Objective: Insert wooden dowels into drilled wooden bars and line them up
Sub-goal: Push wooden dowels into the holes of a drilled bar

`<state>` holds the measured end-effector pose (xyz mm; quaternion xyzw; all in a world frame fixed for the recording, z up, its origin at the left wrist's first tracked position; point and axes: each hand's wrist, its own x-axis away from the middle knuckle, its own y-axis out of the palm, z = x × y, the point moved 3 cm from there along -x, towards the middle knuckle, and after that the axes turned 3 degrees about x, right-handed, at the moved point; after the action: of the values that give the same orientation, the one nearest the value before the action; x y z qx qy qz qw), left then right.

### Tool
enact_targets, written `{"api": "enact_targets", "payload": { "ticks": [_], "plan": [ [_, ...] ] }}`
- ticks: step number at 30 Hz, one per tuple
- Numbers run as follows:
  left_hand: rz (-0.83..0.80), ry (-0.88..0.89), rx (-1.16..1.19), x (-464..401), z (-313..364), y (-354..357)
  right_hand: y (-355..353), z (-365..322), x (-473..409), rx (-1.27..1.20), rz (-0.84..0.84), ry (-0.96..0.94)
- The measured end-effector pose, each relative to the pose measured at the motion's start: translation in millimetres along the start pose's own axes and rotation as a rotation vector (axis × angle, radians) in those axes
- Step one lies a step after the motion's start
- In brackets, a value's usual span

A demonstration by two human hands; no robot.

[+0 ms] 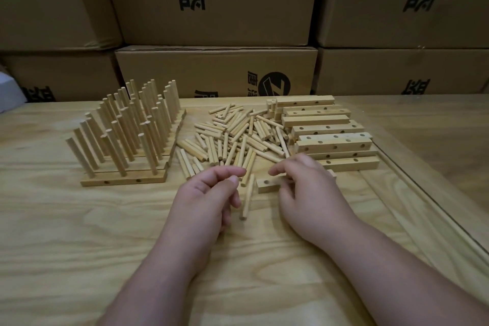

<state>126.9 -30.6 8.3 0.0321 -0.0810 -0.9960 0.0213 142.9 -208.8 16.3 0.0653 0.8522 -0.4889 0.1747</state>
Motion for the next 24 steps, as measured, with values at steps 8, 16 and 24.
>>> {"api": "enact_targets", "payload": {
  "ticks": [8, 16, 24],
  "plan": [
    [0.003, -0.012, -0.019, 0.7, -0.2, 0.0, 5.2, 5.6, -1.4, 0.234, -0.032, 0.009],
    [0.046, 0.039, -0.018, 1.6, -0.8, 0.2, -9.5, -7.9, 3.9, -0.278, 0.229, -0.181],
    [0.065, 0.031, 0.050, 2.5, 2.2, -1.0, -10.4, -26.1, 8.9, -0.446, 0.247, -0.394]
  ]
}}
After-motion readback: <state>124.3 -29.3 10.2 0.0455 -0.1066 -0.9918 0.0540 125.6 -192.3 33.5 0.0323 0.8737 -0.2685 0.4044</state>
